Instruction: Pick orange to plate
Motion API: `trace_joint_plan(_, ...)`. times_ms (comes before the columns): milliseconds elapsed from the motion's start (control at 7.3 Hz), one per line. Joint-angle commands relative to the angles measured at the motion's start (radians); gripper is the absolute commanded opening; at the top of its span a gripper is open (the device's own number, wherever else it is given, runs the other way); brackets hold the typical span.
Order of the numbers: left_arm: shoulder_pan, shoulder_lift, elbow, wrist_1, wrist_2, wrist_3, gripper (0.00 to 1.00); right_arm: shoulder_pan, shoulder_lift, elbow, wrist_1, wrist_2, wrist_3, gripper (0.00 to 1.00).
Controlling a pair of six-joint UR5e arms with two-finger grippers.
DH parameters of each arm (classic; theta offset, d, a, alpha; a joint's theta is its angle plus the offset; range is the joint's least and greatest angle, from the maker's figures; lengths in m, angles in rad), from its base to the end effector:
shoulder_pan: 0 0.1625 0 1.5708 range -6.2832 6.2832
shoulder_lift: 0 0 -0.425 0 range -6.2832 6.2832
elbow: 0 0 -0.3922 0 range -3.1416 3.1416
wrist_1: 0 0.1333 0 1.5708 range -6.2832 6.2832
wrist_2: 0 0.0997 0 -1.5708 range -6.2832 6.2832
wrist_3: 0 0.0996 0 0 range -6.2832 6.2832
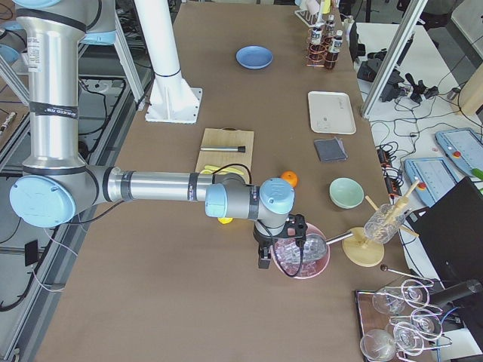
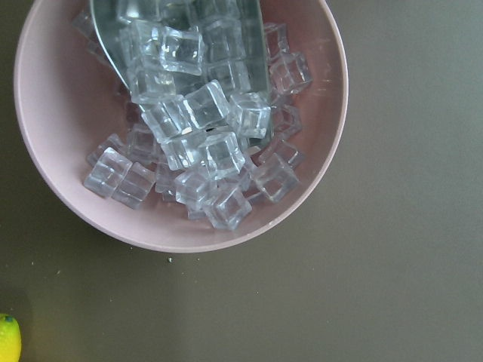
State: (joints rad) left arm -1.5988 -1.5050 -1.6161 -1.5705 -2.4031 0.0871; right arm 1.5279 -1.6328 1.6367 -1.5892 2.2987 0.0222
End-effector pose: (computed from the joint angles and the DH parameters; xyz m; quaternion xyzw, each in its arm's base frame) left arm -0.0726 -0.4606 0.6637 0.0138 0.4041 0.0228 0.9143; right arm 0.0471 -0.4669 0.6610 -0.0184 -0.3555 -0.0071 0.9345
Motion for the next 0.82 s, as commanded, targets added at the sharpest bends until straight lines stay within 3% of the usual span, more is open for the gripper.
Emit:
trace_joint_plan(0,0.0,0.087,-0.013,-0.142,0.004,0.025,0.98,0.0,-0.002,0.0,0.0,0.002,-0.004,1.0)
trace_joint_plan(137,0.0,0.144,-0.008,-0.289,0.002,0.022,0.98,0.0,-0.005,0.0,0.0,0.004,-0.005,1.0)
trace_joint_plan(685,0.005,0.103,0.048,-0.298,0.001,0.008,0.98,0.0,-0.007,-0.002,0.0,0.004,-0.004,1.0)
